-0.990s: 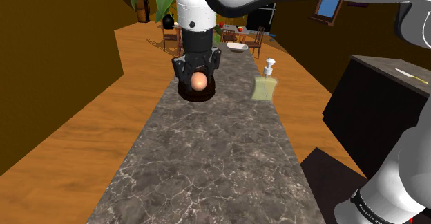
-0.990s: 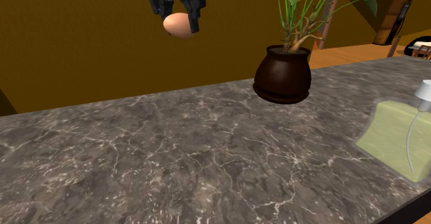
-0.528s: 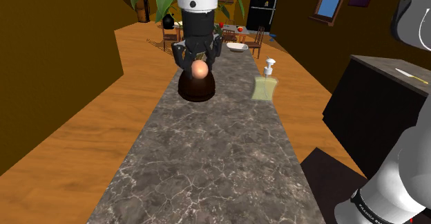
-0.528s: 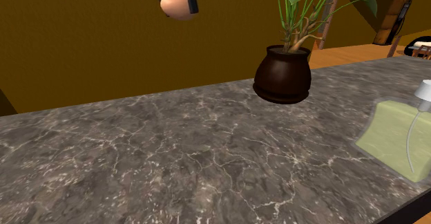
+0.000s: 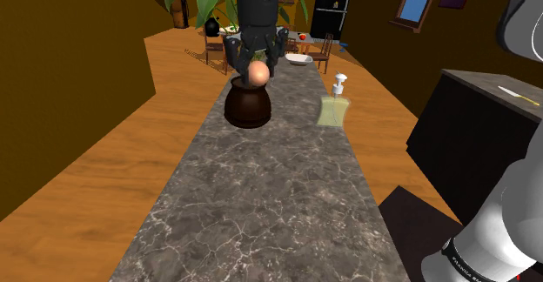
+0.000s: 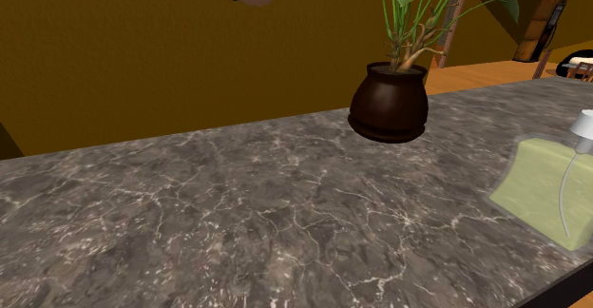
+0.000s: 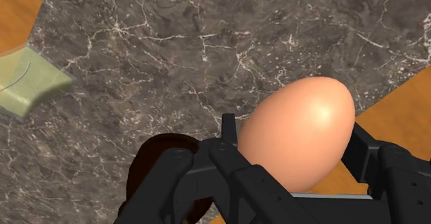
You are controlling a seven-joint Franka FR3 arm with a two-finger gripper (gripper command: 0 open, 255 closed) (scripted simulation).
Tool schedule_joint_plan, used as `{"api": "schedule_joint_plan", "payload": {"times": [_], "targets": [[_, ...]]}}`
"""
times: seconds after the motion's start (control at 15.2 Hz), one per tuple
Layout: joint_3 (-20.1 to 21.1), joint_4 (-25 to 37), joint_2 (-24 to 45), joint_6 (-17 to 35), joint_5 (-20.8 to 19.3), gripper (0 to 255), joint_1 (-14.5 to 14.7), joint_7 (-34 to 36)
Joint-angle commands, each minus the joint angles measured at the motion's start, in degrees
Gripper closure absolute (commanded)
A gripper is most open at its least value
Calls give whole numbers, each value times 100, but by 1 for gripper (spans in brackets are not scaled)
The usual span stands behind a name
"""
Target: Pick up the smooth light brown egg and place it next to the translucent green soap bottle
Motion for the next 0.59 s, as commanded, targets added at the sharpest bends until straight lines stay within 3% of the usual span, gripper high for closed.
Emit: {"api": "schedule_joint_plan", "payload": {"times": [0.0, 0.53], "targets": [[-89, -418, -359, 151, 189, 255, -241, -273], [-725, -1858, -1638, 621, 773, 255, -931, -1536]]}}
